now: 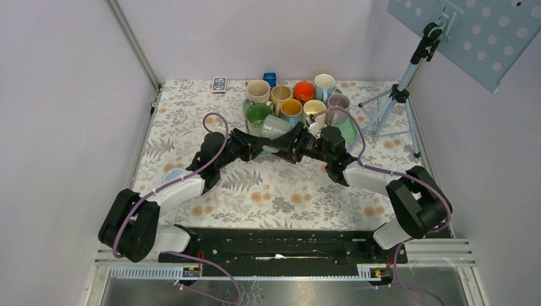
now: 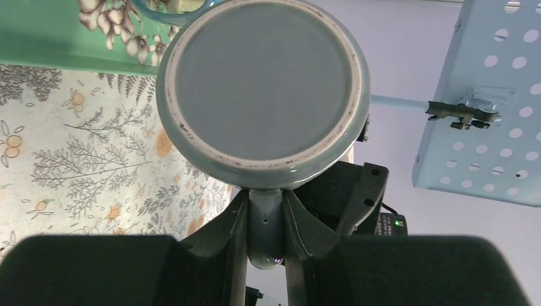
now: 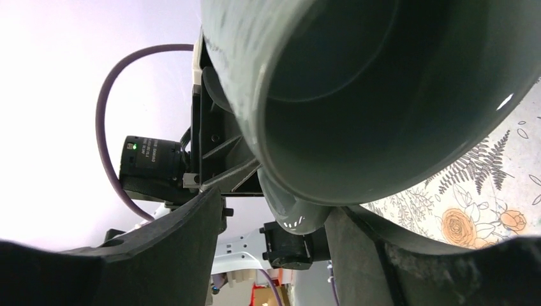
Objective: Turn the mug right side up
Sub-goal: Turn over the cup at the center of the board.
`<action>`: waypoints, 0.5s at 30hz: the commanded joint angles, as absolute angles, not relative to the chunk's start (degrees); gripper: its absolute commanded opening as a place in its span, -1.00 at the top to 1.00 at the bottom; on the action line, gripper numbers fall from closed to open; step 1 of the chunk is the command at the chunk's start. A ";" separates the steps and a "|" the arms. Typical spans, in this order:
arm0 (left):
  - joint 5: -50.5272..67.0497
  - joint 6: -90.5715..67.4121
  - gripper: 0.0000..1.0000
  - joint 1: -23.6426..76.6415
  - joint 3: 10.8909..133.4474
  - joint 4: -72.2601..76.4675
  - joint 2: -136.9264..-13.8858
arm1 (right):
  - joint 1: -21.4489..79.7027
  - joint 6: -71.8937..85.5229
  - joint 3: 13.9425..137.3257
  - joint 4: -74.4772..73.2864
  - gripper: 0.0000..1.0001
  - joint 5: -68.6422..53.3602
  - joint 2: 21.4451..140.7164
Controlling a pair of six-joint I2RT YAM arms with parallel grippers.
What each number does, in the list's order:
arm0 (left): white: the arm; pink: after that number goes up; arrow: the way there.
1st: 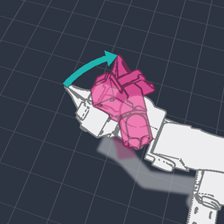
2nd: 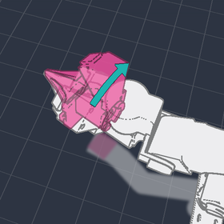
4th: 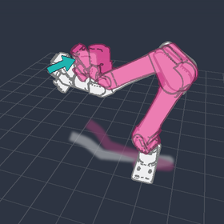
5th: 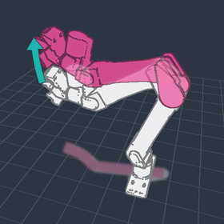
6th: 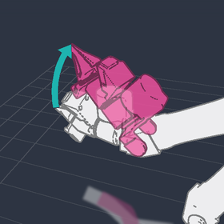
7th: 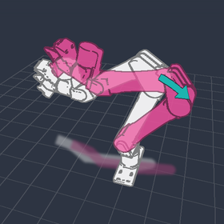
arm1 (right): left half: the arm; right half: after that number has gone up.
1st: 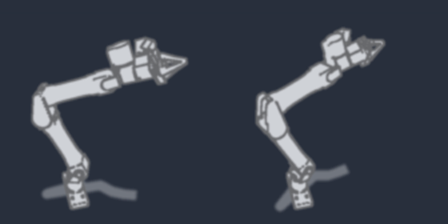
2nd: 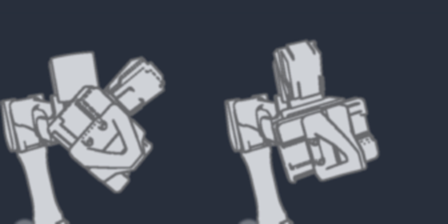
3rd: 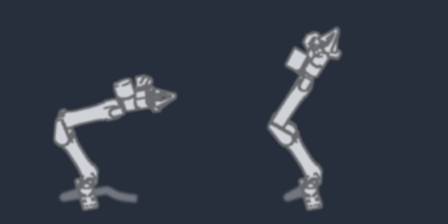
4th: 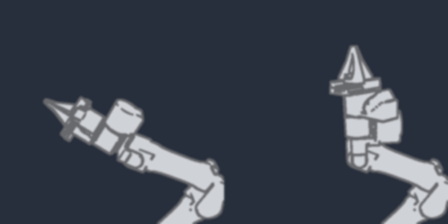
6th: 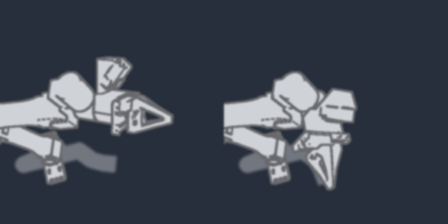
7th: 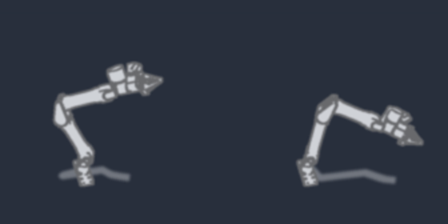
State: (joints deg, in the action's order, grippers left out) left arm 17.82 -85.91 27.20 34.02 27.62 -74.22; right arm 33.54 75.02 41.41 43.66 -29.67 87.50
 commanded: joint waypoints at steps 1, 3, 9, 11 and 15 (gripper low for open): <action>19.40 -88.68 1.00 27.97 35.68 42.29 -73.85 | 32.50 79.57 40.34 52.53 -0.27 -31.65 88.12; 19.75 -89.27 1.00 28.25 35.60 43.48 -74.47 | 32.10 80.63 40.01 53.92 -0.21 -32.03 88.43; 20.39 -91.36 1.00 29.19 35.25 47.38 -76.79 | 31.52 82.96 39.48 57.09 -0.03 -33.07 89.42; 20.48 -91.91 1.00 29.71 35.08 48.55 -77.52 | 31.40 83.67 39.47 57.75 0.00 -33.22 89.75; 20.82 -92.78 1.00 30.21 34.51 50.33 -78.36 | 31.08 84.00 39.38 58.50 0.12 -33.30 89.90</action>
